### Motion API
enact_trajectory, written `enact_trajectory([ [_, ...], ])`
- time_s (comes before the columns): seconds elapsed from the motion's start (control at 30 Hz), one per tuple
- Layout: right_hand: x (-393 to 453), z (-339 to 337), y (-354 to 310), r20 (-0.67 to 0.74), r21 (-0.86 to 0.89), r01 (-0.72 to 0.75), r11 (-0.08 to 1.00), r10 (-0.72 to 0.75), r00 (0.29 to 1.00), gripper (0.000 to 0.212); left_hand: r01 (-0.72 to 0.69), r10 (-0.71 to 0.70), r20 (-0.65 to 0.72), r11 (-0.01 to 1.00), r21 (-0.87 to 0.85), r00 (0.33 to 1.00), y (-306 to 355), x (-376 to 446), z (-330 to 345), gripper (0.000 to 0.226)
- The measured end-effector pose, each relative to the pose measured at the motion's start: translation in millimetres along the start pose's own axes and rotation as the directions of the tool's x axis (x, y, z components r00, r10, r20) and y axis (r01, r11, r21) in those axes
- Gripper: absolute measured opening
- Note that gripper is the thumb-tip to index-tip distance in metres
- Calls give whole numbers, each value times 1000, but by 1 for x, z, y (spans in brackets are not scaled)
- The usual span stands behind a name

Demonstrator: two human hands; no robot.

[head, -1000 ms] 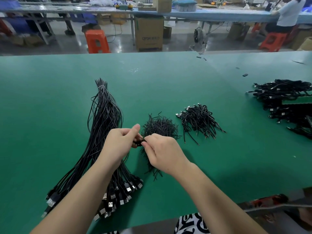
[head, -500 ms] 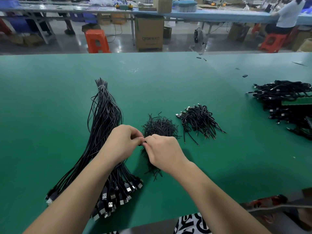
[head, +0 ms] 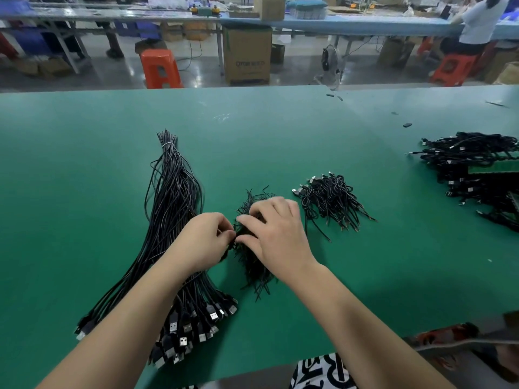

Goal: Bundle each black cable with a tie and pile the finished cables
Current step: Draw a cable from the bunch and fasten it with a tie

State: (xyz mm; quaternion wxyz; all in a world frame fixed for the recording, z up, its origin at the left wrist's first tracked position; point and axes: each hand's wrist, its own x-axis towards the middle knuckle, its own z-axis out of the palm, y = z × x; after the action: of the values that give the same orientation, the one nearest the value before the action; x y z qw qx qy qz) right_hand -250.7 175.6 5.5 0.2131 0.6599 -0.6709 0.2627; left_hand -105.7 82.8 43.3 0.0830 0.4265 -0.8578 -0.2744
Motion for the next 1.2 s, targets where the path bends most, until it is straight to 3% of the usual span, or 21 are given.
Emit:
enact_trajectory([
  [0.13, 1, -2, -8, -168, 33, 16, 999, -10, 986, 37, 91, -121, -62, 930, -356, 991, -8, 1, 3, 14],
  [0.27, -2, 1, -8, -132, 25, 57, 998, -53, 990, 43, 236, -162, 172, 684, -690, 972, -8, -1, 1, 16],
  [0.4, 0, 3, -2, -85, 89, 62, 994, -54, 995, 29, 277, -139, 245, 629, -727, 960, -9, -2, 0, 18],
  [0.6, 3, 1, 1, 54, 251, -27, 968, 14, 998, 17, 109, -55, 101, 735, -669, 993, -10, -3, -2, 16],
  [0.7, 11, 1, -5, 249, 362, -275, 891, 192, 949, 23, 60, -86, -4, 737, -673, 996, -5, -1, 4, 18],
  [0.8, 18, 3, -6, 391, 482, -536, 693, 378, 839, 26, -13, -98, -180, 847, -532, 979, 0, 1, 12, 15],
  [0.87, 23, 5, -5, 496, 539, -647, 540, 417, 762, 23, -72, -61, -296, 905, -419, 953, 3, 2, 15, 14],
  [1.0, 27, -2, -2, 592, 688, -683, 246, 354, 724, 21, -266, 150, -439, 940, -215, 886, 4, 0, 18, 12],
  [1.13, 27, -11, 3, 695, 675, -735, 72, 274, 665, 27, -416, 443, -468, 894, 167, 764, -1, -1, 17, 11],
  [1.2, 27, -12, 5, 715, 673, -739, 19, 237, 657, 30, -453, 532, -437, 847, 280, 725, -3, 0, 16, 13],
])
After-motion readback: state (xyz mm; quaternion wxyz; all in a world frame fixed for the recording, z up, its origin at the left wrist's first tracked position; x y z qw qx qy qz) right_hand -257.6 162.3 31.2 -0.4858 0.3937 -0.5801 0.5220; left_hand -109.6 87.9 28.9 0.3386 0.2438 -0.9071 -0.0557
